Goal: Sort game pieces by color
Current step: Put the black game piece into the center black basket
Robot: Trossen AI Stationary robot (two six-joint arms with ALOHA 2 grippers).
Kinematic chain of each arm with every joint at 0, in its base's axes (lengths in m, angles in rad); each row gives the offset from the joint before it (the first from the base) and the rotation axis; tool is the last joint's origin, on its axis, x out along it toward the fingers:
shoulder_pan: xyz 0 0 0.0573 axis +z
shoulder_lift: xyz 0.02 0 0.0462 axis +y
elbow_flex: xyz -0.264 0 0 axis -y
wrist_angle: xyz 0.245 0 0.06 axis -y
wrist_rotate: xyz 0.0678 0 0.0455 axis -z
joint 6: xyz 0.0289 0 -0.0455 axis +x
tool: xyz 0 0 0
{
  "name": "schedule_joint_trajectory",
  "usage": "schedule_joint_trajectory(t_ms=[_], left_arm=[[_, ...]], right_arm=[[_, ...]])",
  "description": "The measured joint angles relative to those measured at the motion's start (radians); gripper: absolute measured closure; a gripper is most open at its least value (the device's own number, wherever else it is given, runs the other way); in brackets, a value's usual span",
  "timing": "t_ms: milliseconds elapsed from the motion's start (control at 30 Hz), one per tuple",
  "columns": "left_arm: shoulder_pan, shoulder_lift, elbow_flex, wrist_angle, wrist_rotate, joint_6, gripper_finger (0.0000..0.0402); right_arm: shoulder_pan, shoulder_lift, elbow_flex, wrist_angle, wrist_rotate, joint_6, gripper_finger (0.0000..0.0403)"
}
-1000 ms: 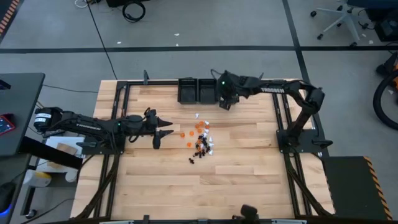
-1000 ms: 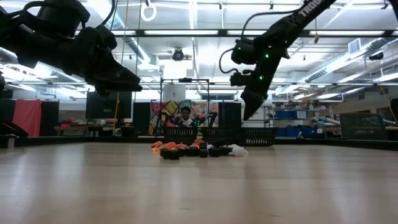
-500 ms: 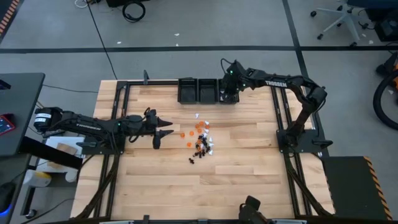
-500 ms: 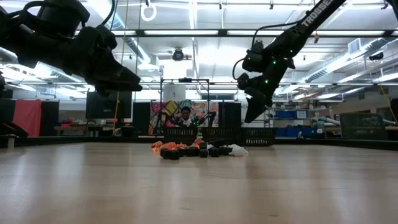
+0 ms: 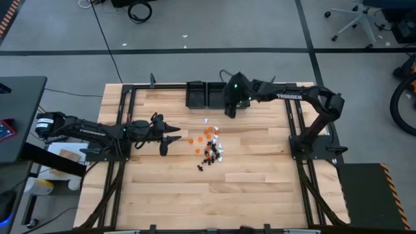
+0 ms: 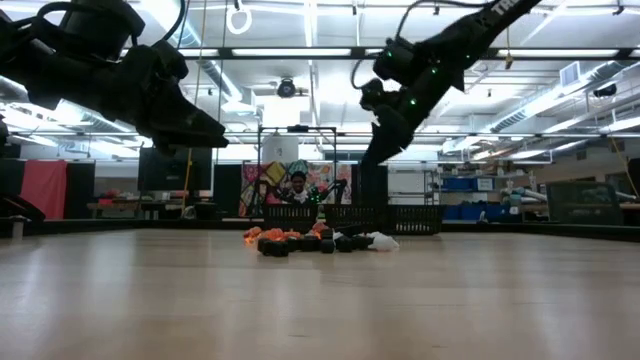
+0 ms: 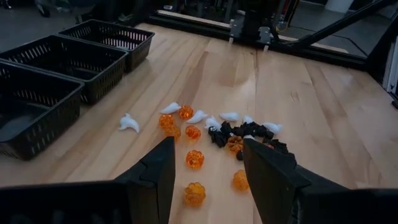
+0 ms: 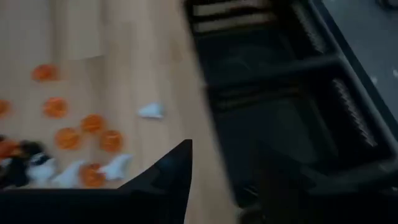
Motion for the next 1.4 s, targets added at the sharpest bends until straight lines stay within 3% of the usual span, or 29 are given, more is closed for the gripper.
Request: schedule_joint_trajectory(t_ms=[200,467,767,900,1167,1400], left_arm=[[0.000,0.000,0.000,-0.032,0.000,0.027,0.0234],[0.000,0.000,0.000,-0.023,-0.001,0.082,0.0234],[0.001,0.001,0.000,0.044,-0.002,0.135,0.0234],[0.007,0.001,0.000,0.089,-0.013,0.135,0.0234],[0.008,0.001,0.000,0.085,-0.015,0.142,0.0234],[0.007,0.001,0.000,0.100,-0.015,0.128,0.0234]], right_arm=[[0.159,0.002,-0.151,0.301,0.044,0.086,0.0241],[0.253,0.021,-0.379,0.664,0.175,0.187,0.0236],[0.306,0.074,-0.442,0.723,0.284,0.300,0.0202],[0.307,0.101,-0.444,0.739,0.265,0.301,0.0194],[0.392,0.110,-0.443,0.756,0.095,0.205,0.0198],[0.477,0.120,-0.444,0.789,0.173,0.195,0.0198]])
